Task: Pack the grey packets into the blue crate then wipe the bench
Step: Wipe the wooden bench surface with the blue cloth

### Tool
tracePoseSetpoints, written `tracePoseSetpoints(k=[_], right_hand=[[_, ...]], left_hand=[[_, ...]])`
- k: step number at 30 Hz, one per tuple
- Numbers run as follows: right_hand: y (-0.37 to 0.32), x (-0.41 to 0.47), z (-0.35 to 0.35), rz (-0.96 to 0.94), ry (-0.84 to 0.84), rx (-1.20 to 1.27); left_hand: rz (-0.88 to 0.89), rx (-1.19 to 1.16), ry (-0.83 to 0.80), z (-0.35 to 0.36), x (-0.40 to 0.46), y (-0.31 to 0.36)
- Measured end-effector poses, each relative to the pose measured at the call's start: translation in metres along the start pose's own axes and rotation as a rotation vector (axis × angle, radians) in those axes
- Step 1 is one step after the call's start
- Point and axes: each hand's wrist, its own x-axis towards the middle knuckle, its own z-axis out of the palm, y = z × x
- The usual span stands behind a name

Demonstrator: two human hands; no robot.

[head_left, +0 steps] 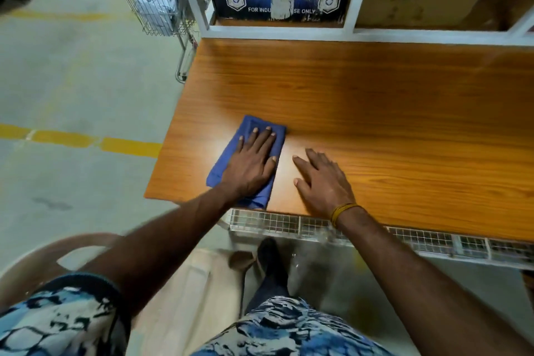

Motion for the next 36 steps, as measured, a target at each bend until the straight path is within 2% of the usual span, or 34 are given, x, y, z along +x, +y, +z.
tracePoseSetpoints(k=[6, 12, 20, 30, 36], right_hand=[[0.02, -0.036, 0.005, 0.031, 0.029, 0.01], [0.027, -0.036, -0.001, 0.037, 0.018, 0.009], [0.019, -0.001, -0.006, 0.045, 0.062, -0.024], [0.02, 0.062, -0.022, 0.054, 0.066, -0.099], [0.024, 0.099, -0.032, 0.098, 0.005, -0.057]], left_hand=[[-0.288, -0.061, 0.108, 0.012, -0.035, 0.067], [-0.399, -0.059, 0.129, 0.014, -0.029, 0.082], [-0.465, -0.088, 0.135, 0.015, 0.006, 0.067], [-0.432, -0.068, 0.184, 0.003, 0.125, 0.005], [-0.382, -0.083, 0.168, -0.008, 0.199, -0.018]])
